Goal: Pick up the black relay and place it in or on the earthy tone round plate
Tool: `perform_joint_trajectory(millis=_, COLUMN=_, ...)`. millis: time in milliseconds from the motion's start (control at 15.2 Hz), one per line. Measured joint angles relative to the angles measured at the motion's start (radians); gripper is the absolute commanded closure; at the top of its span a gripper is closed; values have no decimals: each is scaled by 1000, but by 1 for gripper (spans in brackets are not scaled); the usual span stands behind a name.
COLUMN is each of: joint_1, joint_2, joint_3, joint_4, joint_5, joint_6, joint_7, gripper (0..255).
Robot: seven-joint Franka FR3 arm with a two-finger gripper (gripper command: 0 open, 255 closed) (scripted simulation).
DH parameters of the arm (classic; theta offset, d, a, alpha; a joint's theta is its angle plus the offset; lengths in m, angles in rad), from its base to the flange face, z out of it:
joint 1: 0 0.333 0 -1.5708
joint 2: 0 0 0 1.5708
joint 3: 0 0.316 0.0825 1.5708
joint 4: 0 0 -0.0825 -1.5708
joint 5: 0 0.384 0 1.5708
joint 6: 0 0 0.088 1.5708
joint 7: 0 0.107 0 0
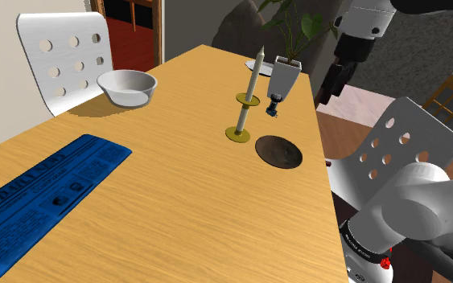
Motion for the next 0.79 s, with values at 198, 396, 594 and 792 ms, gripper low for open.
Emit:
perform_joint_trajectory(millis=198, joint_1=-6, joint_2=31, joint_3=-11, joint_4=3, joint_5=-4, joint_6=31, joint_7=-4, gripper=0)
perform_joint_trajectory(millis=396, joint_1=-24, joint_2=112, joint_3=-47, joint_4=23, joint_5=-21, joint_6=100, joint_7=-29, gripper=0)
perform_joint_trajectory(millis=594, joint_1=-38, joint_2=198, joint_3=-75, joint_4=43, joint_5=-27, joint_6=175, joint_7=-43, gripper=0)
perform_joint_trajectory(millis=792, joint_1=-51, joint_2=292, joint_3=-105, joint_4=78, joint_5=-29, joint_6=242, joint_7=-62, gripper=0)
